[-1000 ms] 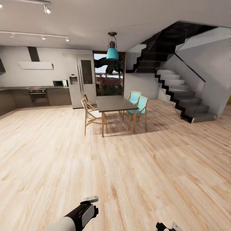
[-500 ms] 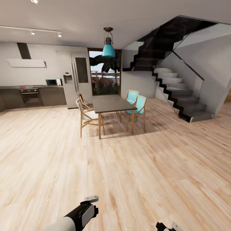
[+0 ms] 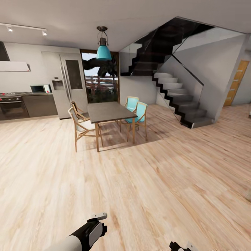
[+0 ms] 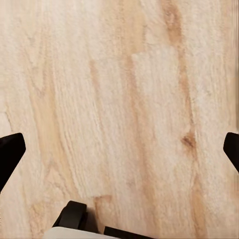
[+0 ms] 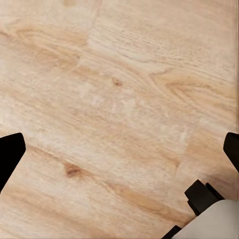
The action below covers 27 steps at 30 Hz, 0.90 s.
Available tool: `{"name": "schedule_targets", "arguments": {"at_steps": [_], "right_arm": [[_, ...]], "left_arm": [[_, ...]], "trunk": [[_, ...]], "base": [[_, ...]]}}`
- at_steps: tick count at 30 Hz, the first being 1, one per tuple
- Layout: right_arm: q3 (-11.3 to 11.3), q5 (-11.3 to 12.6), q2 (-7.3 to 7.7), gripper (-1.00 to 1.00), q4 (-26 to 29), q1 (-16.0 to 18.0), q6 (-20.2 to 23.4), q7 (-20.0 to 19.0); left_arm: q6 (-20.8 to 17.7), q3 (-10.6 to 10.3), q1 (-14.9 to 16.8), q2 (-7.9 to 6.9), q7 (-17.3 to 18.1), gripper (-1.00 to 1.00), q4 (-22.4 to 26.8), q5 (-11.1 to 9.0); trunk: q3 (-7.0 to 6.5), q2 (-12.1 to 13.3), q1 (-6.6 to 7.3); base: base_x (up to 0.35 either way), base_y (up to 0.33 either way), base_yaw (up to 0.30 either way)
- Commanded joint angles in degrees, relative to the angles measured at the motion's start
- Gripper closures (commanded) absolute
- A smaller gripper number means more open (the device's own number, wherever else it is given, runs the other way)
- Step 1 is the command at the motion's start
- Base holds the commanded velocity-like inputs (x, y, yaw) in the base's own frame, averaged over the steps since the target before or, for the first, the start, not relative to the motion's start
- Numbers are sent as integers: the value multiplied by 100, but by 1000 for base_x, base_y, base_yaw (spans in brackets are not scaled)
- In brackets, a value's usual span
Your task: Place each of the two pumpkins and all three candles from the living room inside a cabinet in the living room (use any cabinet), then make sure every cabinet is closed, and position the cauldron so it is next to a table in the living room.
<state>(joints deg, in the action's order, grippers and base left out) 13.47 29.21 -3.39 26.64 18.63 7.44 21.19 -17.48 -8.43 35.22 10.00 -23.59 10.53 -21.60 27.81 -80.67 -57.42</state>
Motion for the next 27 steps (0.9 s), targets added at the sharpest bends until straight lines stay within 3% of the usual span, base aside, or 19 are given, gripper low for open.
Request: {"name": "schedule_targets", "arguments": {"at_steps": [1, 8, 14, 21, 27], "right_arm": [[52, 33, -4, -100, 19, 0, 23, 29], [220, 27, -12, -100, 34, 0, 20, 42], [225, 24, -12, -100, 35, 0, 20, 43], [226, 30, -13, -100, 35, 0, 20, 38], [226, 33, -13, -100, 35, 0, 20, 35]], "left_arm": [[-27, -45, 2, 0, -40, -100, 10, -46], [-27, -45, 2, 0, -42, -100, 10, -38], [-27, -49, 2, 0, -43, -100, 10, -37], [-24, -53, -11, 0, -41, -100, 10, -37], [-26, -53, -24, 0, -40, -100, 10, -37]], "trunk": [[8, -4, -1], [11, -4, -1], [11, -4, -1], [11, -4, -1], [11, -4, -1]], "base": [[155, 127, -266], [261, 193, -257], [308, 166, -62], [332, 32, -21], [263, 1, -233]]}}
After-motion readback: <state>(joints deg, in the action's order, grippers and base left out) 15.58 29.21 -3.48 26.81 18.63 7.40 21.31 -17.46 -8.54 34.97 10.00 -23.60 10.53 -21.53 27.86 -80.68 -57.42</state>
